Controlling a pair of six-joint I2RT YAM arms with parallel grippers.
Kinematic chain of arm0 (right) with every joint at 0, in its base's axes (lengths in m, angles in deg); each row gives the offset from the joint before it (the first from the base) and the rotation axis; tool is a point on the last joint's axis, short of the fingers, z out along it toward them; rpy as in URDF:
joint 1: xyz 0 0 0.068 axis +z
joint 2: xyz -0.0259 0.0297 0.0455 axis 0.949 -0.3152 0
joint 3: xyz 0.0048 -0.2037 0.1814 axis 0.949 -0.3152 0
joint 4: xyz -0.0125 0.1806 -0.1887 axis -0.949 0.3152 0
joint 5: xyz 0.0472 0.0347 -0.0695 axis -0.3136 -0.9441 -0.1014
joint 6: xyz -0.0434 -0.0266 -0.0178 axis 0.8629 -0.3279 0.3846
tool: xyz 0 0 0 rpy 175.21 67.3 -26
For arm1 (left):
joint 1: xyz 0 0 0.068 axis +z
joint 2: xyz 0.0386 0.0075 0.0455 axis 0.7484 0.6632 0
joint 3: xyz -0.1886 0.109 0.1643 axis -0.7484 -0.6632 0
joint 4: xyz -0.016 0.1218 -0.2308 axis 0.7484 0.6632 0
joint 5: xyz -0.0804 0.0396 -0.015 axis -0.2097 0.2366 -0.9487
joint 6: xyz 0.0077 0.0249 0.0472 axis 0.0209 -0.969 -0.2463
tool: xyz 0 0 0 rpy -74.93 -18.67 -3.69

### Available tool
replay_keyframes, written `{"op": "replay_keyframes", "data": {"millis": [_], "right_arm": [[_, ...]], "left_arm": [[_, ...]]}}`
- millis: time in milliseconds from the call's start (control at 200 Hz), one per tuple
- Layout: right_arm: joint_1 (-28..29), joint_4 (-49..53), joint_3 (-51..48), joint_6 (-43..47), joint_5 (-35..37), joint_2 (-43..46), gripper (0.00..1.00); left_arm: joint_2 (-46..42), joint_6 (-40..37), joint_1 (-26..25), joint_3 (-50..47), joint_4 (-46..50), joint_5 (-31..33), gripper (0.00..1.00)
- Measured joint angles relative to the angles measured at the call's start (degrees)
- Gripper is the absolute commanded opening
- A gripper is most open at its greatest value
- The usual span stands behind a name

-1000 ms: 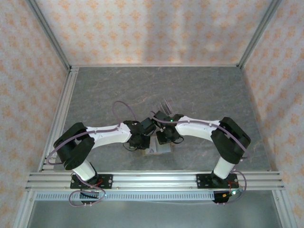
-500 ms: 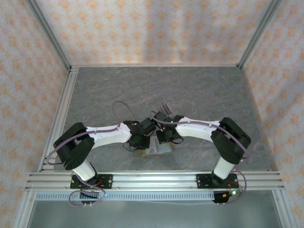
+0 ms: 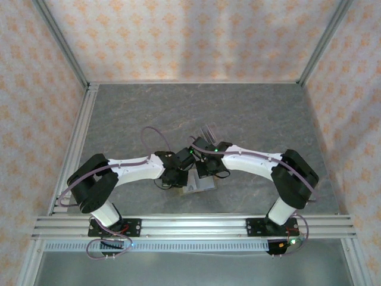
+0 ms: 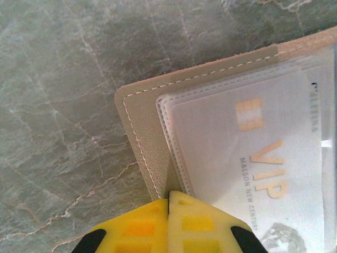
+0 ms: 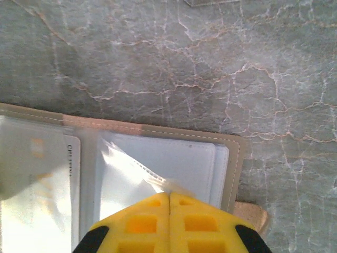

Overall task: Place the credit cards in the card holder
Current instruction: Flip over the card slot in the card holder.

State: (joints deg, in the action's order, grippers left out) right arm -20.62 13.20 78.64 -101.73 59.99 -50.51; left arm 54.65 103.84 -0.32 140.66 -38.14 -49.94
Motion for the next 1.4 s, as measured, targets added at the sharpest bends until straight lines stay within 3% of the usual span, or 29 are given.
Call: {"op": "replay_keyframes", "data": {"millis": [260, 580, 796, 1401], "right_arm": [[0.1, -0.7, 0.6, -0.5, -4.3, 0.2, 0.0], [0.4, -7.1, 0.6, -4.3, -13.8, -0.8, 0.15], [0.5, -10.0, 0.6, -6.6, -17.8, -2.3, 0.19], [1.8, -17.7, 0.4, -11.7, -24.5, -4.1, 0.32]], "left_arm": [[0.0, 0.0, 0.0, 0.3, 0.8, -0.1, 0.0], [0.0, 0.2, 0.0, 0.4, 1.9, -0.4, 0.0], [-1.0, 1.1, 0.1, 0.4, 4.6, -0.4, 0.0], [-13.6, 4.5, 1.8, -1.6, 9.1, 1.3, 0.05]]}}
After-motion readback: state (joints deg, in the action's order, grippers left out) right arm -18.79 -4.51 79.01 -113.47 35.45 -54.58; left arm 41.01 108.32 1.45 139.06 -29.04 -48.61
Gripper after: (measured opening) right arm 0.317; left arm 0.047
